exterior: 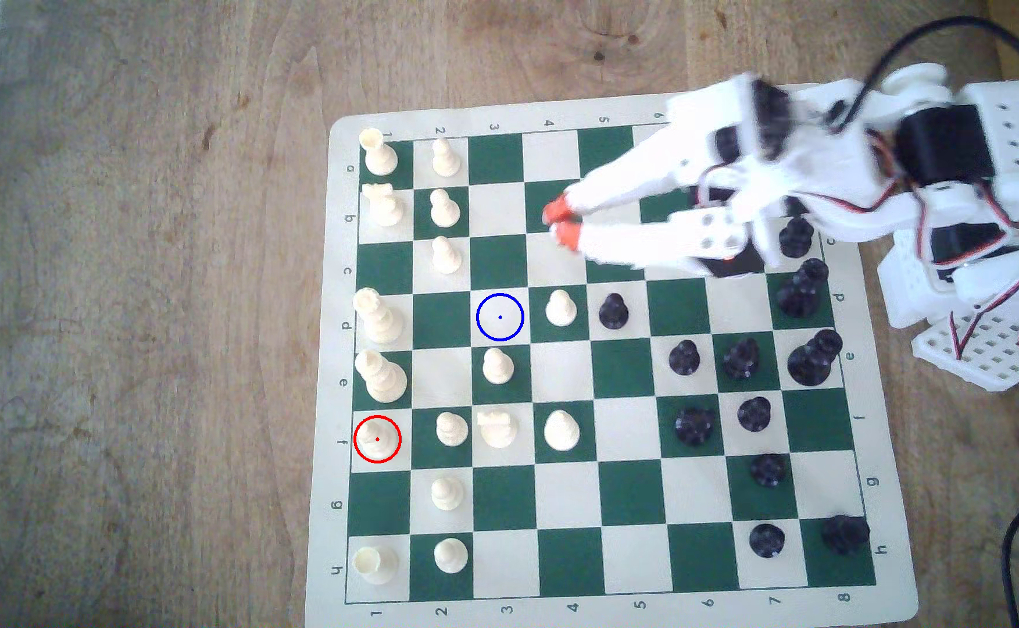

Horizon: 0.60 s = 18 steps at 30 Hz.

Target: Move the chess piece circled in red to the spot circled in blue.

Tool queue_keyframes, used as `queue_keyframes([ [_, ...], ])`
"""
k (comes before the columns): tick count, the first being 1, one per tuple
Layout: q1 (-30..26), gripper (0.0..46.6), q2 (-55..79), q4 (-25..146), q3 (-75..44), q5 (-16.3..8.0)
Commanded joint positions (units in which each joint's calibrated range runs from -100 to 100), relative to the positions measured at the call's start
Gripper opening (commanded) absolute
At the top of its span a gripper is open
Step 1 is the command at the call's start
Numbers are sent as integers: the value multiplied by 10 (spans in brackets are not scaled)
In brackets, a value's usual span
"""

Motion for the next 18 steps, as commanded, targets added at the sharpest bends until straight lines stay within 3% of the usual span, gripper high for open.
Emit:
queue_keyframes([
  [1,-47,23,153,3,-172,-13],
  [10,-68,60,407,-5,-322,-34],
  [18,-75,89,529,-6,-417,-49],
])
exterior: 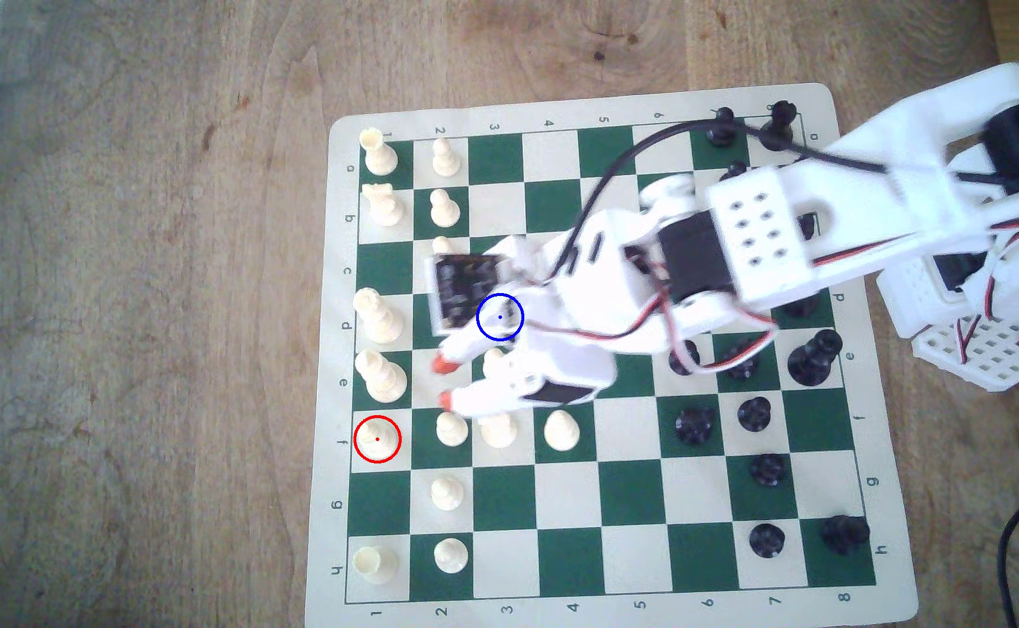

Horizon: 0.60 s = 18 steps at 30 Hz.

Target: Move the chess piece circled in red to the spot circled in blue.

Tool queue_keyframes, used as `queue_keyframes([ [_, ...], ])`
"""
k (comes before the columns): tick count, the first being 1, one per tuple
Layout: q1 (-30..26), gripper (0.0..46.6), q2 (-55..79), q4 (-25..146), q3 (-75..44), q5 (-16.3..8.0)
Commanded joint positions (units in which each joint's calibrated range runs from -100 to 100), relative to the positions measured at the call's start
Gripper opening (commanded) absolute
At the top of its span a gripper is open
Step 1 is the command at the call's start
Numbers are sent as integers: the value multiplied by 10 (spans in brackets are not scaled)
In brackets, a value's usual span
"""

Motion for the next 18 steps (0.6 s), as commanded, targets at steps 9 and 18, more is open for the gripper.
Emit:
queue_keyframes([
  [9,-6,117,117,-5,-158,-12],
  [18,5,118,209,-5,-245,-12],
])
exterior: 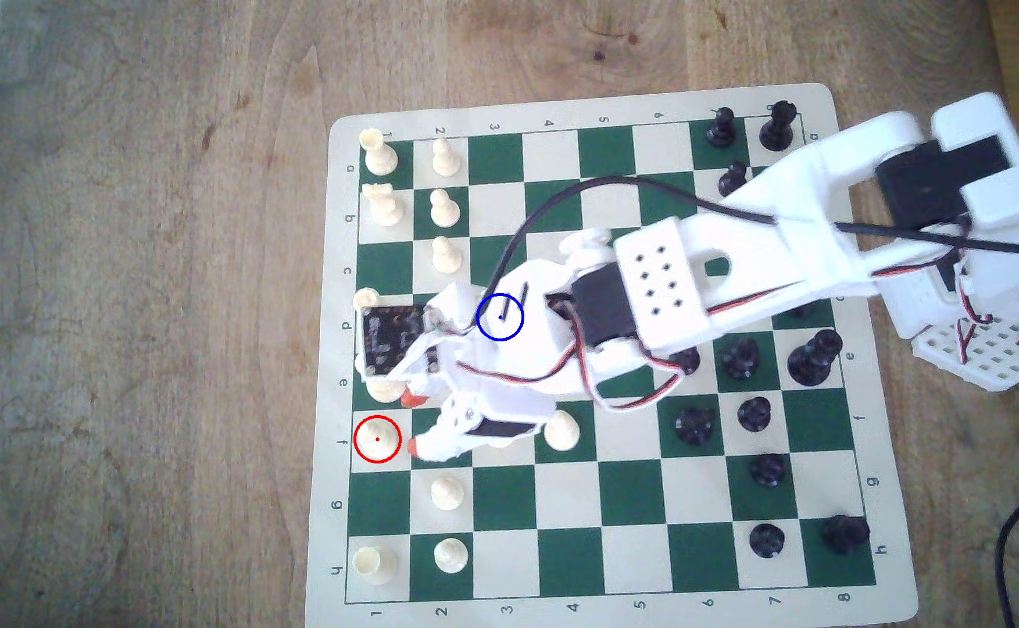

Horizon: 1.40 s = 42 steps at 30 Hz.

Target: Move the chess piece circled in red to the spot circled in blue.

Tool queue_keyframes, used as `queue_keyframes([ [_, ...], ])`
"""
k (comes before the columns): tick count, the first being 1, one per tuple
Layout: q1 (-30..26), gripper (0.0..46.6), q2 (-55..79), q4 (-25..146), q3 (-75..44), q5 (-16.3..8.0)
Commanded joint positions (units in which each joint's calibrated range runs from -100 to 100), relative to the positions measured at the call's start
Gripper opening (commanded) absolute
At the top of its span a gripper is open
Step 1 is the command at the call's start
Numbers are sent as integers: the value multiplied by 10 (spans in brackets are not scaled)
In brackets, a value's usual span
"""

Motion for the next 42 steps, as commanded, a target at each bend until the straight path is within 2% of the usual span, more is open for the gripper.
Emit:
queue_keyframes([
  [1,8,117,14,-5,-90,-1],
  [30,6,105,133,-5,-245,0],
  [42,2,31,143,-3,-264,-2],
])
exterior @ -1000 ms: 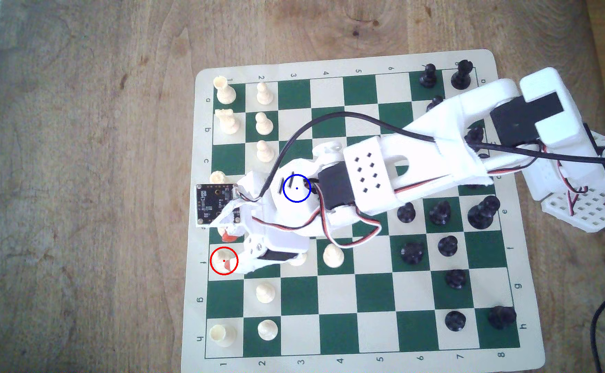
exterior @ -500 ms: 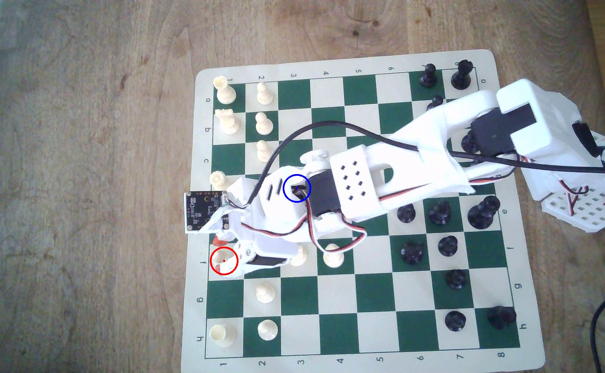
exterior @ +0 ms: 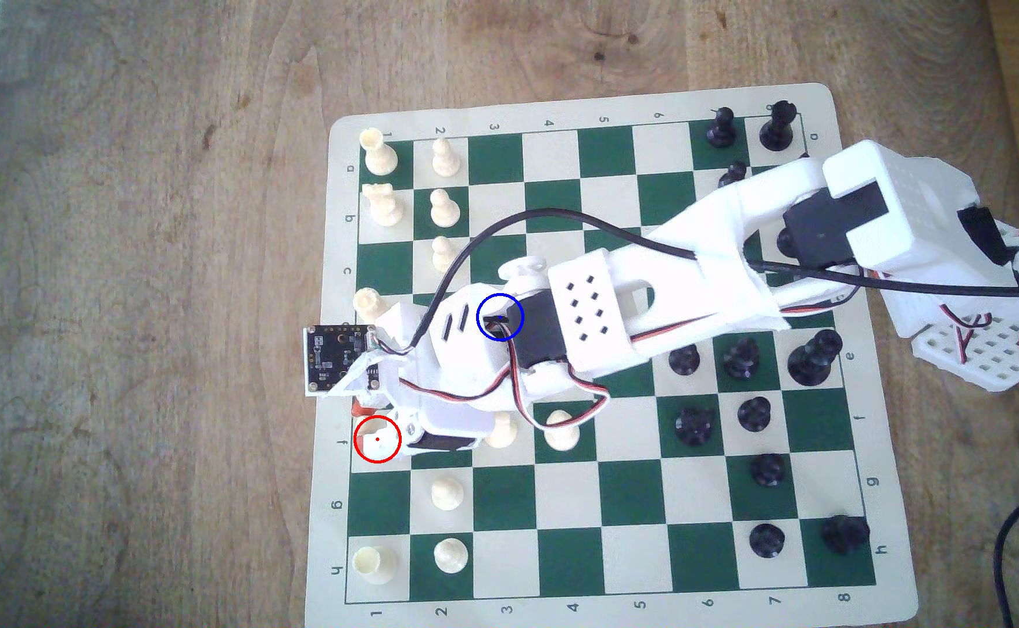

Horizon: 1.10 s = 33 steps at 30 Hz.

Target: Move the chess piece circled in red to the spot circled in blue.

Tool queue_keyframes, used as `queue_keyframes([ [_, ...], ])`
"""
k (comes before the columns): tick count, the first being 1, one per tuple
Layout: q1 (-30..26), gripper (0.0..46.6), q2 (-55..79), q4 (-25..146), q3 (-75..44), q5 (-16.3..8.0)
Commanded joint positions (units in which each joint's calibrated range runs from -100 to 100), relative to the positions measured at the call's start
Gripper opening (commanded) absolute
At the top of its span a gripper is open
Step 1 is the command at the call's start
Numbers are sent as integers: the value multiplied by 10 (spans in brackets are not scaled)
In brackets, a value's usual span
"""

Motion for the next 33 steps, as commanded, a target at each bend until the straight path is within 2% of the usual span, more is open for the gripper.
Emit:
queue_keyframes([
  [1,-7,29,-30,-3,-58,-2],
  [10,-15,19,-152,54,-44,-2],
  [15,-15,19,-245,74,9,-1],
  [19,-2,19,-322,64,120,2],
  [24,34,18,-432,14,325,18],
  [33,79,19,-482,-26,481,46],
])
